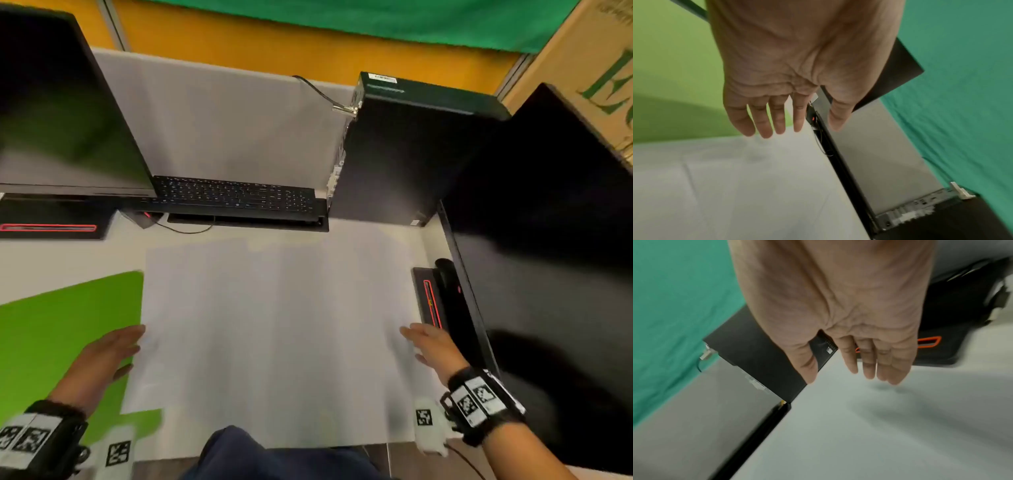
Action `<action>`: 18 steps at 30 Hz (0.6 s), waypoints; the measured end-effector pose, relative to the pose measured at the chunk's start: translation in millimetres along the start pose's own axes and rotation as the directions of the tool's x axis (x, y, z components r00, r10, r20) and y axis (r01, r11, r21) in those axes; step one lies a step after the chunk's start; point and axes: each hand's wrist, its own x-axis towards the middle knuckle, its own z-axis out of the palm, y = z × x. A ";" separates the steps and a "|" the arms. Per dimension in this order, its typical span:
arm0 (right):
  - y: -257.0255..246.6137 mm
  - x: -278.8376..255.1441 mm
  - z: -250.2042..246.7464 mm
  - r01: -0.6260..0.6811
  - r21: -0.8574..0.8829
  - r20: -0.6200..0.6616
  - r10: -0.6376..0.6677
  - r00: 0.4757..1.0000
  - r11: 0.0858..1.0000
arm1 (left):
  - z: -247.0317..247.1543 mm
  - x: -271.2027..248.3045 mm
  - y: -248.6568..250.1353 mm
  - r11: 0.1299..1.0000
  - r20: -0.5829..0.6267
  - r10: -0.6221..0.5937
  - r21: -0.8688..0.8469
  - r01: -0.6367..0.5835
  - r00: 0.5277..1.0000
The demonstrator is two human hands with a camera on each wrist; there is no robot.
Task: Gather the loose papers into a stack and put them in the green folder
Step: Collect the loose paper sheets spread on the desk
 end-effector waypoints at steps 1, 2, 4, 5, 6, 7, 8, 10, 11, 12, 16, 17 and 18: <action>-4.9 12.4 4.7 -0.009 -0.068 -0.041 0.006 0.999 0.998 | 6.8 12.0 2.1 1.000 -0.029 -0.007 0.028 0.008 1.000; -10.0 19.5 10.1 -0.038 -0.168 -0.069 0.027 0.997 0.985 | 11.2 21.6 5.1 0.998 -0.065 -0.016 0.059 0.020 0.998; -22.4 32.2 21.7 -0.069 -0.320 -0.112 0.034 0.993 0.945 | 20.6 50.8 9.4 0.980 -0.140 -0.013 0.192 0.040 0.990; -24.0 38.3 27.0 -0.095 -0.381 -0.144 0.043 0.989 0.920 | 23.7 66.6 8.4 0.955 -0.168 -0.025 0.288 0.073 0.986; -24.8 41.3 32.1 -0.130 -0.433 -0.180 0.056 0.982 0.892 | 27.3 77.7 8.2 0.910 -0.188 -0.044 0.398 0.117 0.981; -24.8 44.4 34.2 -0.163 -0.487 -0.210 0.066 0.976 0.858 | 30.3 84.6 9.0 0.848 -0.221 -0.065 0.501 0.171 0.973; -26.3 45.2 37.2 -0.194 -0.543 -0.231 0.077 0.970 0.817 | 31.3 88.7 8.3 0.781 -0.260 -0.078 0.584 0.221 0.962; -29.1 49.2 42.6 -0.242 -0.618 -0.274 0.083 0.958 0.748 | 38.8 86.4 13.0 0.660 -0.315 -0.072 0.696 0.282 0.946; -28.3 51.0 45.9 -0.252 -0.635 -0.291 0.077 0.954 0.730 | 44.8 82.2 13.6 0.629 -0.337 -0.066 0.717 0.301 0.939; -27.4 51.1 49.8 -0.260 -0.641 -0.305 0.071 0.950 0.722 | 50.9 80.7 11.9 0.603 -0.351 -0.056 0.734 0.312 0.935; -22.5 56.6 58.8 -0.251 -0.597 -0.354 0.030 0.935 0.762 | 73.3 74.8 7.4 0.556 -0.369 -0.026 0.767 0.320 0.929; -21.5 56.6 61.7 -0.231 -0.596 -0.340 0.020 0.940 0.769 | 78.9 74.3 6.0 0.546 -0.348 -0.020 0.782 0.302 0.937; -20.3 56.5 66.2 -0.211 -0.599 -0.312 0.018 0.950 0.772 | 86.1 73.1 4.6 0.540 -0.322 -0.013 0.795 0.278 0.947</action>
